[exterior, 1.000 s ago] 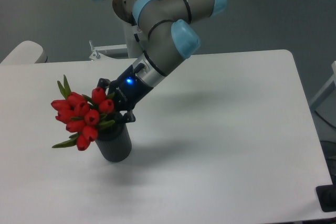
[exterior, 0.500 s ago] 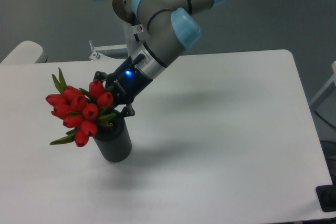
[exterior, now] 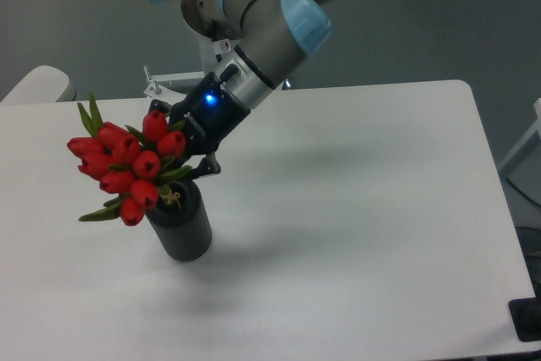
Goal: Pick up the flowers from the vase
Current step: 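Lift the gripped tulips straight up out of the grey vase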
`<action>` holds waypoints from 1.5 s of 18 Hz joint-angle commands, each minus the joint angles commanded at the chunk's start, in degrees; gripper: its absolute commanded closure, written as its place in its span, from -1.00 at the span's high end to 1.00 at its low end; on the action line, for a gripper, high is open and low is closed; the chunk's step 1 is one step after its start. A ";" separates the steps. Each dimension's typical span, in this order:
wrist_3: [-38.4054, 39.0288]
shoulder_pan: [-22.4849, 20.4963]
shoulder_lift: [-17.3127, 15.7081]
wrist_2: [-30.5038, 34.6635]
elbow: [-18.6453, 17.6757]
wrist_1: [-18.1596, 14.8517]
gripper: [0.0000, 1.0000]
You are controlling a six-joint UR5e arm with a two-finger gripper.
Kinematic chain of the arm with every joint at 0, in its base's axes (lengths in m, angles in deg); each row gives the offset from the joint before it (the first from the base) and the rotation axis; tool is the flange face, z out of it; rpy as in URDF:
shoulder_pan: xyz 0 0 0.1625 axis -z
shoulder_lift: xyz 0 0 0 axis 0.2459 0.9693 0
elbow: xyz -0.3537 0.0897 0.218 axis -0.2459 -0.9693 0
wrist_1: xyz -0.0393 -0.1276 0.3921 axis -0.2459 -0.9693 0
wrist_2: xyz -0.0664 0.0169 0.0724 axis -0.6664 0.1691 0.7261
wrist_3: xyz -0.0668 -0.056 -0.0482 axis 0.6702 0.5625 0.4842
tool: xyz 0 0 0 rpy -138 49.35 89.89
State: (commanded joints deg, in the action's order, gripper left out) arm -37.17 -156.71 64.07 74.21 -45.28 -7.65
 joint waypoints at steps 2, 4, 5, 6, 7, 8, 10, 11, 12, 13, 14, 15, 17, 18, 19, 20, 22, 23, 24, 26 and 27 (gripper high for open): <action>0.88 -0.26 -1.05 -0.09 0.09 -0.09 -0.42; 1.41 -0.62 -2.02 -0.18 0.18 -0.09 -0.43; 1.58 -0.70 -2.37 -0.26 0.18 -0.09 -0.42; 1.85 -0.88 -2.73 -0.26 0.18 -0.09 -0.42; 2.11 -1.05 -3.25 -0.35 0.26 -0.09 -0.42; 2.11 -1.14 -3.34 -0.79 0.18 -0.17 -0.42; 2.38 -1.49 -3.87 -1.93 -0.17 -0.18 -0.42; 2.38 -1.67 -4.13 -2.28 -0.35 -0.09 -0.42; 2.46 -1.76 -4.31 -2.98 -0.53 -0.09 -0.42; 2.47 -1.76 -4.66 -3.51 -0.53 -0.09 -0.42; 2.47 -1.76 -5.01 -3.60 -0.53 -0.09 -0.42; 2.47 -1.76 -5.45 -3.60 -0.35 -0.09 -0.42; 2.47 -1.76 -6.24 -3.60 -0.09 -0.17 -0.42; 2.55 -1.76 -6.51 -3.60 0.09 -0.18 -0.42; 3.34 -1.85 -6.94 -3.60 0.09 -0.18 -0.42; 3.87 -1.85 -7.12 -3.60 0.17 -0.09 -0.42; 4.40 -2.11 -7.74 -3.60 0.61 -0.17 -0.42; 5.27 -2.28 -7.83 -3.60 0.79 -0.09 -0.42; 6.15 -2.37 -7.83 -3.60 1.40 -0.09 -0.42; 7.03 -3.68 -7.74 -3.52 2.46 0.00 -0.42; 7.04 -4.65 -7.65 -3.52 2.72 0.17 -0.42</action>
State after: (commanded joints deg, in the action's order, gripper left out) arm -30.13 -161.36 56.42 70.69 -42.56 -7.48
